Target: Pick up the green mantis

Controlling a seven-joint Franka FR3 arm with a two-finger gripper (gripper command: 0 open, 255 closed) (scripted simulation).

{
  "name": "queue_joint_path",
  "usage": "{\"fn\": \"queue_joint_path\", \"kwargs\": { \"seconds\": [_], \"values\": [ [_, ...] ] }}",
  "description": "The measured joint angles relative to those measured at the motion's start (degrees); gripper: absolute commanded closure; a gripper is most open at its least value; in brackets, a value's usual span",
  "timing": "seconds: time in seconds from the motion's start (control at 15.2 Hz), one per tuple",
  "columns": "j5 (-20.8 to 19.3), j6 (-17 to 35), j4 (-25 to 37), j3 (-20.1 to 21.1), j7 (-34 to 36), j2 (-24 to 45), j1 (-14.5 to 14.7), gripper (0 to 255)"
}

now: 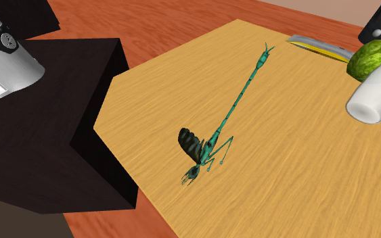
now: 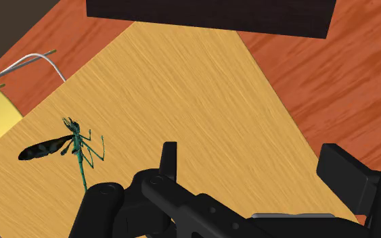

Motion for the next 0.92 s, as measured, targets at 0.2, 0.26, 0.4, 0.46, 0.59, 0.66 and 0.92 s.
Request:
{"fn": "queue_joint_path", "kwargs": {
  "seconds": [0.2, 0.26, 0.4, 0.46, 0.59, 0.66, 0.92],
  "values": [
    [-0.8, 1.9, -0.9, -1.4, -1.9, 1.0, -0.2, 0],
    [-1.4, 3.5, -1.9, -2.5, -3.3, 1.4, -0.4, 0],
    [-2.3, 7.0, -3.7, -4.5, -6.1, 3.0, -0.6, 0],
    [-2.8, 8.8, -4.2, -5.6, -7.5, 4.2, -0.7, 0],
    [-3.7, 11.7, -5.2, -7.8, -10.6, 5.8, -1.0, 0],
    [-4.1, 13.4, -5.2, -8.9, -12.2, 7.4, -1.1, 0],
    [-4.7, 20.9, -5.4, -13.1, -18.0, 14.3, -0.8, 0]
  ]
}}
